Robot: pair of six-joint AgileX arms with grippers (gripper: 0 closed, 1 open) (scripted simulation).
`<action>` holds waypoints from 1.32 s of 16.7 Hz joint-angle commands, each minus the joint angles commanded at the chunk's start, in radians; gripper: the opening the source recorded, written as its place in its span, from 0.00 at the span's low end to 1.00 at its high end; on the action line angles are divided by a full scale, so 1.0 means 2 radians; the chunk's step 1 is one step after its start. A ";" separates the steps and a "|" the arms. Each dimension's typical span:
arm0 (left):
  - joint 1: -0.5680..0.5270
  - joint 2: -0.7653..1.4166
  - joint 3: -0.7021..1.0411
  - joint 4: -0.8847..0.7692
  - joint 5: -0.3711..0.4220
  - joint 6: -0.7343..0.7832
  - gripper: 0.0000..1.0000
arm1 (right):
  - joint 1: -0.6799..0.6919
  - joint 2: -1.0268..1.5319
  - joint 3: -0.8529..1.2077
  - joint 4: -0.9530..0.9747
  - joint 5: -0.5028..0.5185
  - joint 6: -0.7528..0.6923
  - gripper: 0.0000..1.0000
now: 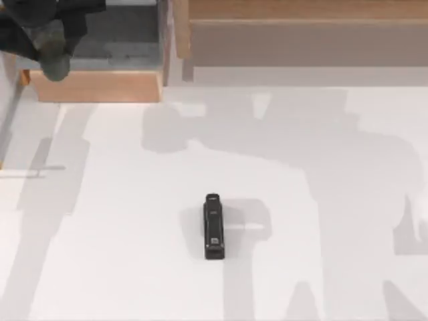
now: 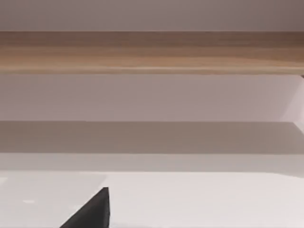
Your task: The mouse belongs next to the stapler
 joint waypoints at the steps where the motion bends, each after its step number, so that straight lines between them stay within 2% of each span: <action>1: -0.027 -0.001 -0.009 0.004 -0.002 -0.022 0.00 | 0.000 0.000 0.000 0.000 0.000 0.000 1.00; 8: -0.218 0.013 -0.068 0.043 -0.012 -0.165 0.00 | 0.000 0.000 0.000 0.000 0.000 0.000 1.00; 13: -0.329 0.035 -0.101 0.069 -0.017 -0.239 0.00 | 0.000 0.000 0.000 0.000 0.000 0.000 1.00; 18: -0.394 0.052 -0.120 0.085 -0.019 -0.280 0.00 | 0.000 0.000 0.000 0.000 0.000 0.000 1.00; 22: -0.402 0.054 -0.122 0.086 -0.019 -0.284 0.00 | 0.000 0.000 0.000 0.000 0.000 0.000 1.00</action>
